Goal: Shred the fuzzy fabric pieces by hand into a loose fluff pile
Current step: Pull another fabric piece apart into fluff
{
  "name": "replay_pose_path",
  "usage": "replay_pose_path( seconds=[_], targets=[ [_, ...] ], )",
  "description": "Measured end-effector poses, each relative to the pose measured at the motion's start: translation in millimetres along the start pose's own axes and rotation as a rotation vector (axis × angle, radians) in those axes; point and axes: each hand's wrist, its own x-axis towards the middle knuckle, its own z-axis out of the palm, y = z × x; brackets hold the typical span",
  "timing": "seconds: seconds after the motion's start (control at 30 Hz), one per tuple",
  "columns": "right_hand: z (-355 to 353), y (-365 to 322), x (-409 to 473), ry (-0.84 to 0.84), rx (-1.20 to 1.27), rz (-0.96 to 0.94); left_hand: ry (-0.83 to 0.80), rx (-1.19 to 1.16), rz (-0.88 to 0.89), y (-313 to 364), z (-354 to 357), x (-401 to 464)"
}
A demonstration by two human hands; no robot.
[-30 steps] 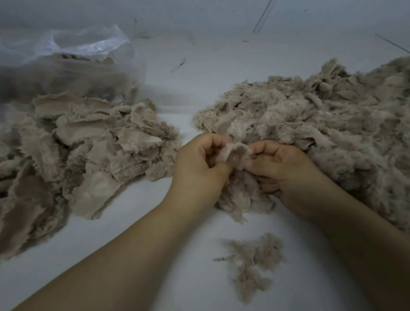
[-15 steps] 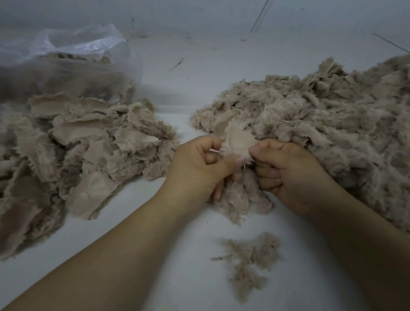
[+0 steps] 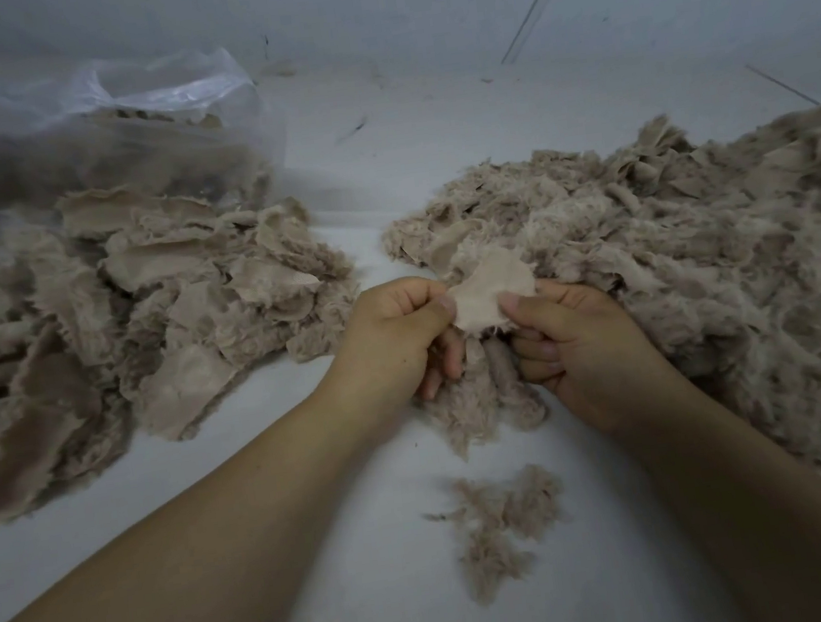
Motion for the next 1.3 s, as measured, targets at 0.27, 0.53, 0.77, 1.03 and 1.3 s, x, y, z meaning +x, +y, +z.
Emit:
replay_pose_path(
  seconds=[0.27,0.53,0.77,1.03,1.3],
  targets=[
    [-1.9,1.3,-0.4,-0.053,-0.068,-0.027,0.111,0.070,0.183,-2.4,0.9,-2.7],
    [0.6,-2.1,-0.6,-0.031,-0.021,0.002,0.515,-0.141,0.271,6.8,-4.3,0.6],
    [1.7,-3.4,-0.6,-0.015,-0.017,0.036,0.413,0.263,0.109,-0.3,-1.6,0.1],
    [-1.8,0.2,1.8,-0.019,-0.015,0.021,-0.131,1.062,0.144,6.5,-8.5,-0.3],
    [0.1,0.8,-2.3,-0.146,-0.098,0.003,0.125,0.409,0.350,2.2,5.1,-5.2]
  ],
)
